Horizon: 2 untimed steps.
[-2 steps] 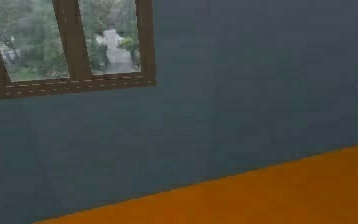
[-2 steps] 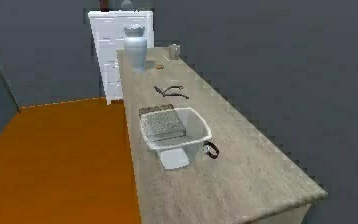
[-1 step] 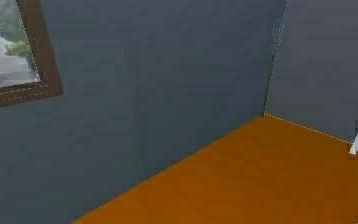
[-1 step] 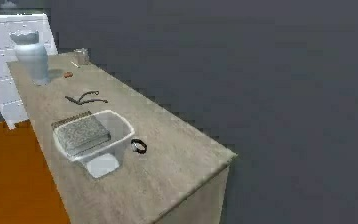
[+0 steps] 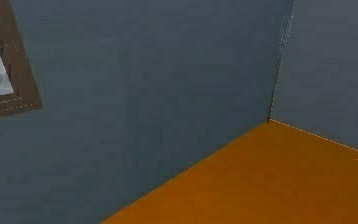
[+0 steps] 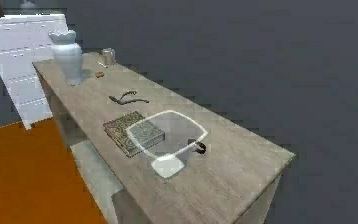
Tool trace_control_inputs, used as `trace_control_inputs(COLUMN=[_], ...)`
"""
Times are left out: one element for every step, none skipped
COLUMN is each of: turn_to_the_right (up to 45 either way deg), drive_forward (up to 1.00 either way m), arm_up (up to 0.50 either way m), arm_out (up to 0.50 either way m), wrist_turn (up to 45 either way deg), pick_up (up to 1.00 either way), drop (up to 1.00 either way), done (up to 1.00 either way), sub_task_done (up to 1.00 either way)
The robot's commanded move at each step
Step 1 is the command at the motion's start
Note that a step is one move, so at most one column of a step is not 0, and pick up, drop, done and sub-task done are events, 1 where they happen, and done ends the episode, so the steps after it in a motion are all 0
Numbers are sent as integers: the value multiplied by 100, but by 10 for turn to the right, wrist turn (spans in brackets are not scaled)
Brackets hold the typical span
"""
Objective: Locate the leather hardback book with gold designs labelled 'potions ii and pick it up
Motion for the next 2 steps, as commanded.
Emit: trace_control_inputs(turn_to_the_right=[360,0], drive_forward=[0,95], arm_up=[0,0], arm_out=[0,0], wrist_turn=[0,0], pick_up=[0,0], drop=[0,0], done=[0,0], sub_task_done=[0,0])
